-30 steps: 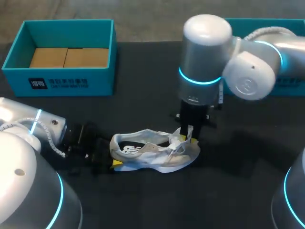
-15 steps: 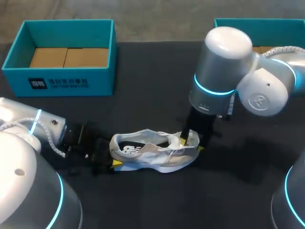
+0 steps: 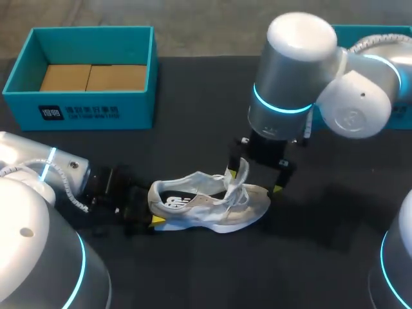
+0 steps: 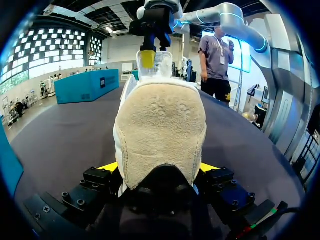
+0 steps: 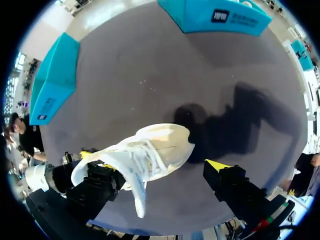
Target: Take the shoe out of the shoebox, open the shoe tongue, remove and reinsert the insole, then place the shoe into the shoebox
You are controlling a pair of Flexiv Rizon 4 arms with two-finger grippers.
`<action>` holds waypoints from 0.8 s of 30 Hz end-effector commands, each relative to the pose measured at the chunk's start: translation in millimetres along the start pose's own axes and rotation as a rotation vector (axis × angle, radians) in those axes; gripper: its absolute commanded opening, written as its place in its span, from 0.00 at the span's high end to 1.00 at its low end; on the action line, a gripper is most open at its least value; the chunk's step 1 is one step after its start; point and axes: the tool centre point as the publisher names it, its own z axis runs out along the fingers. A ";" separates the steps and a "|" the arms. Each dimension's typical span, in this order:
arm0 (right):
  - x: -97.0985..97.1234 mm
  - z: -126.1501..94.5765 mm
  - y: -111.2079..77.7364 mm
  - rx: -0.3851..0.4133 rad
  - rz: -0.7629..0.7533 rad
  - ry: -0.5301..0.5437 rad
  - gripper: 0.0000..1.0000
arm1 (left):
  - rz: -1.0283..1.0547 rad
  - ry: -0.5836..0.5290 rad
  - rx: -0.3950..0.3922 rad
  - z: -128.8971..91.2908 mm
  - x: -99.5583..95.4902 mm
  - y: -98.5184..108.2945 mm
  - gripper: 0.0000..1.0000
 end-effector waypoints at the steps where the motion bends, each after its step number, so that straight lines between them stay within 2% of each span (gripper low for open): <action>1: 11.8 -12.7 -5.7 -0.080 0.039 -0.045 0.00 | 0.000 0.000 -0.003 2.8 -1.0 1.8 1.00; 5: 22.3 -22.8 -3.8 -0.111 -0.035 -0.049 0.00 | 0.000 0.000 -0.003 2.8 -1.0 1.8 1.00; 11: 50.1 -40.9 -1.0 -0.187 -0.348 -0.047 0.00 | 0.000 0.000 -0.003 2.8 -1.0 1.8 1.00; 17: 75.0 -49.8 -1.9 -0.188 -0.677 -0.120 0.00 | 0.000 0.000 -0.003 2.8 -1.0 1.8 1.00; 24: 91.0 -55.9 -7.7 -0.162 -0.993 -0.160 0.00 | 0.000 0.000 -0.003 2.8 -1.0 1.8 1.00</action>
